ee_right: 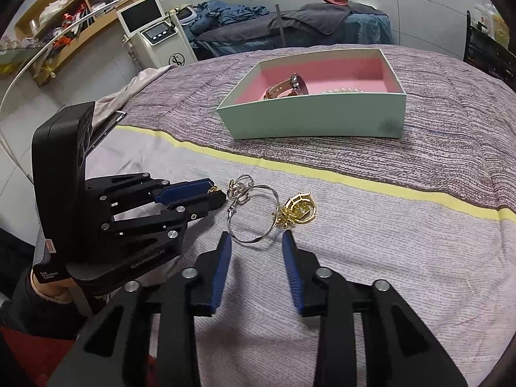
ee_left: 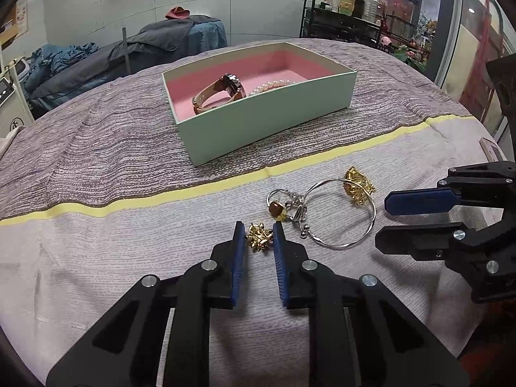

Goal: Organize jewelry
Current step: 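Grasp the silver hoop earring with the right tool, then grasp the gold flower earring with the left tool while the right tool carries the hoop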

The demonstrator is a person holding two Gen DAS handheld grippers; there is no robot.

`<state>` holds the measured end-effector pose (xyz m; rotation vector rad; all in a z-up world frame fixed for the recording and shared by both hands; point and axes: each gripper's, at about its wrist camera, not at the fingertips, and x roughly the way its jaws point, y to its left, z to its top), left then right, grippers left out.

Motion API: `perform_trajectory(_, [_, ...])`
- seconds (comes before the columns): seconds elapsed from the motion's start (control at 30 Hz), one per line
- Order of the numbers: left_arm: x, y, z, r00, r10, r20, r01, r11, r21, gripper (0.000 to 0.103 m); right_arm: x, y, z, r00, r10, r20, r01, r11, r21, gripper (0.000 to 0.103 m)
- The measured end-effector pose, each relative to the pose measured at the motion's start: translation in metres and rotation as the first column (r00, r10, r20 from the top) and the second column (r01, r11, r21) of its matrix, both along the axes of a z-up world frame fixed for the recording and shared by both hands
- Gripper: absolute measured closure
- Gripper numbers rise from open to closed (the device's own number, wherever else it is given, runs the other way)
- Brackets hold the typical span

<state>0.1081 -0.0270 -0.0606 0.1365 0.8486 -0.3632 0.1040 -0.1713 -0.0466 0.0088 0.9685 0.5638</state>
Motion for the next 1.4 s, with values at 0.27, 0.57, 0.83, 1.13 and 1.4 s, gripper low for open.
perform_trajectory(0.27, [-0.001,0.017,-0.002,0.999,0.045,-0.010,-0.045,0.999,-0.009,0.085,0.005,0.022,-0.006,0.998,0.058,0.017,-0.057,0.995,-0.081,0.065])
perform_trajectory(0.57, [-0.001,0.029,-0.004,0.996,0.083,-0.019,-0.083,0.996,-0.037,0.085,0.019,0.057,-0.015,0.969,0.183,0.167,-0.117,0.931,-0.345,0.030])
perform_trajectory(0.83, [-0.002,0.030,-0.003,0.996,0.083,-0.019,-0.084,0.995,-0.047,0.085,0.022,0.054,-0.014,0.974,0.178,0.142,-0.128,0.944,-0.304,0.054])
perform_trajectory(1.13, [-0.008,0.030,0.000,0.997,0.078,-0.011,-0.078,0.995,-0.066,0.085,0.016,0.047,-0.008,0.978,0.155,0.140,-0.113,0.956,-0.271,0.054])
perform_trajectory(1.4, [-0.012,0.029,0.020,0.998,0.058,0.031,-0.055,0.993,-0.102,0.085,0.005,0.024,0.017,0.979,0.115,0.168,-0.091,0.985,-0.146,0.054])
